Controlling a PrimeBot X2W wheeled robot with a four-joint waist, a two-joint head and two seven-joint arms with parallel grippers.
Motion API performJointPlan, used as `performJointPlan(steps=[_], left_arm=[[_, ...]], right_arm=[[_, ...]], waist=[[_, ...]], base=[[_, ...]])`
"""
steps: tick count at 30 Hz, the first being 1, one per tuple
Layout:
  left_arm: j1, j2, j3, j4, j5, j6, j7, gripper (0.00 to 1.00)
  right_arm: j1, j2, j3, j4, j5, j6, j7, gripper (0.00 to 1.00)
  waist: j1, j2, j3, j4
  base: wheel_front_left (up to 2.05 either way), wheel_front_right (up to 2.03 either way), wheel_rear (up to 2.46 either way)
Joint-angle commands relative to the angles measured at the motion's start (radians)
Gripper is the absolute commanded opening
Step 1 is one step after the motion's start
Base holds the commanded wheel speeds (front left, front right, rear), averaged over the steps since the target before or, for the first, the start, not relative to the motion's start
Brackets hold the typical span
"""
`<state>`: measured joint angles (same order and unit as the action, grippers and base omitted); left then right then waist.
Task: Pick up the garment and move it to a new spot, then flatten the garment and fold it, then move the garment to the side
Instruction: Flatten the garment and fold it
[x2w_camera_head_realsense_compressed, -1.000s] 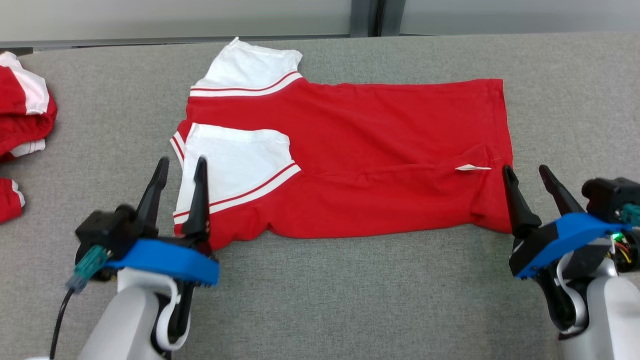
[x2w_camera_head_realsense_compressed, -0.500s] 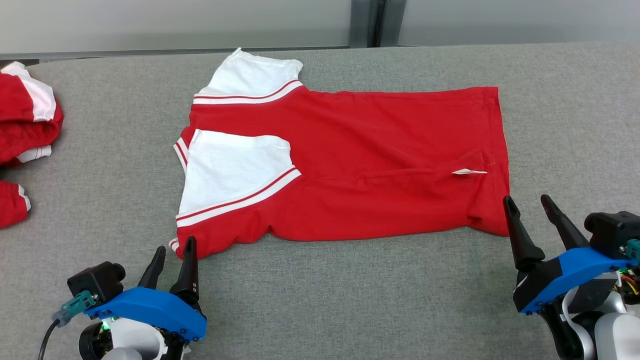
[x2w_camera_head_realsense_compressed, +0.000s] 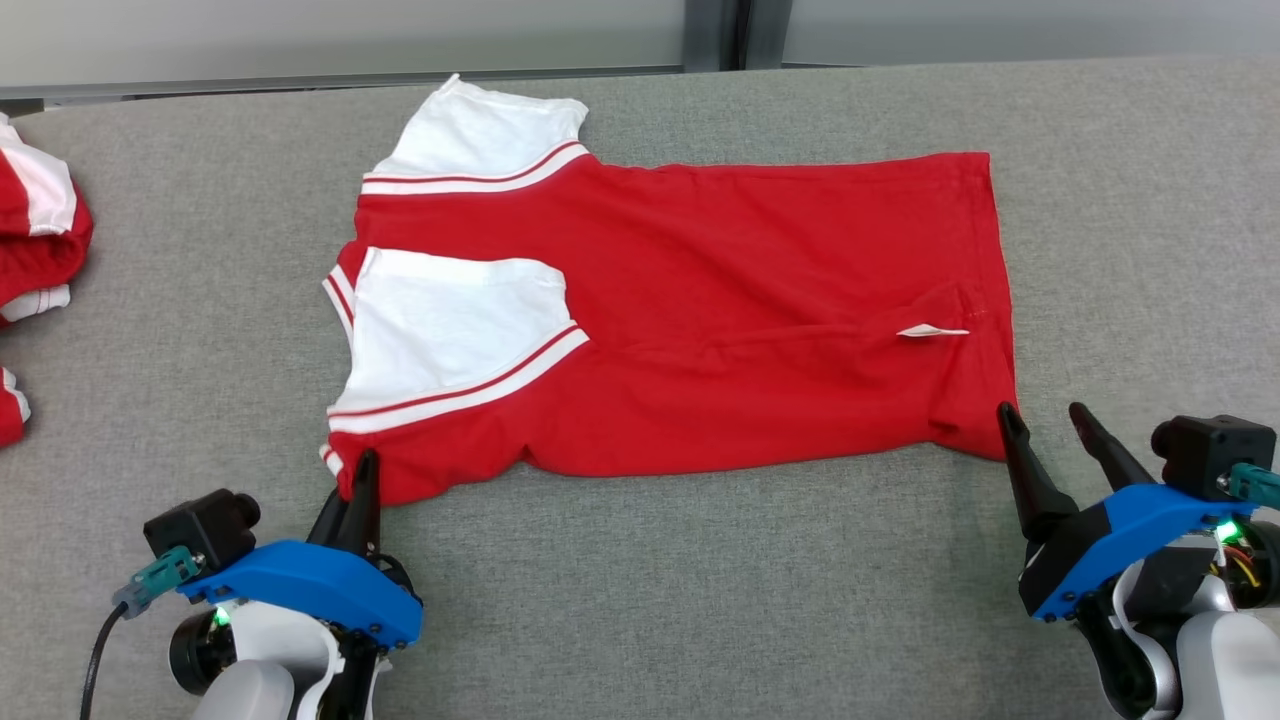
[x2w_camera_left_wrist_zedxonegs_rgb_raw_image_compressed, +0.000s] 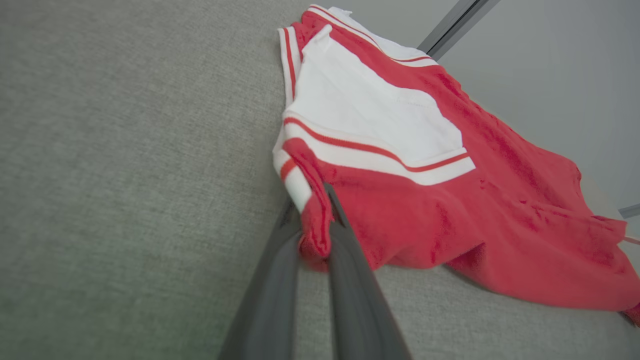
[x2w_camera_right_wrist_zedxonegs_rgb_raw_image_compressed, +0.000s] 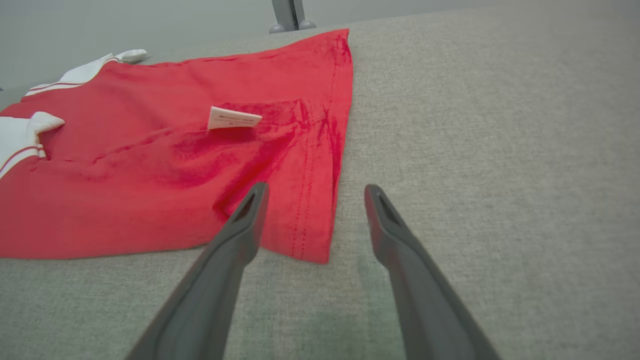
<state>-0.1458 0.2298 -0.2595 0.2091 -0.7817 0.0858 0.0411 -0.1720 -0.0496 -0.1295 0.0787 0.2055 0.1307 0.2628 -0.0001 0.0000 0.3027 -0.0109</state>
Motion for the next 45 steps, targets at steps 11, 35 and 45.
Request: performJointPlan(steps=[11,35,45], left_arm=[[-0.032,0.003,-0.005,-0.039,0.026,-0.023,-0.054,0.0],[0.385,0.067,-0.062,-0.39,0.005,0.056,0.008,0.0],[0.407,0.112,-0.079,-0.342,0.009,0.063,0.068,1.0]], right_arm=[[-0.085,-0.002,0.0,0.231,0.037,0.0,-0.026,0.48],[0.328,-0.002,-0.147,-0.118,0.057,0.0,0.077,0.0],[0.323,-0.002,-0.124,-0.073,0.086,0.0,0.044,1.0]], waist=[[0.0001,0.0,-0.01,0.034],[0.0001,0.0,-0.097,0.011],[0.0001,0.0,-0.122,-0.003]], base=[[0.0,0.0,0.0],[0.0,0.0,0.0],[0.0,0.0,0.0]])
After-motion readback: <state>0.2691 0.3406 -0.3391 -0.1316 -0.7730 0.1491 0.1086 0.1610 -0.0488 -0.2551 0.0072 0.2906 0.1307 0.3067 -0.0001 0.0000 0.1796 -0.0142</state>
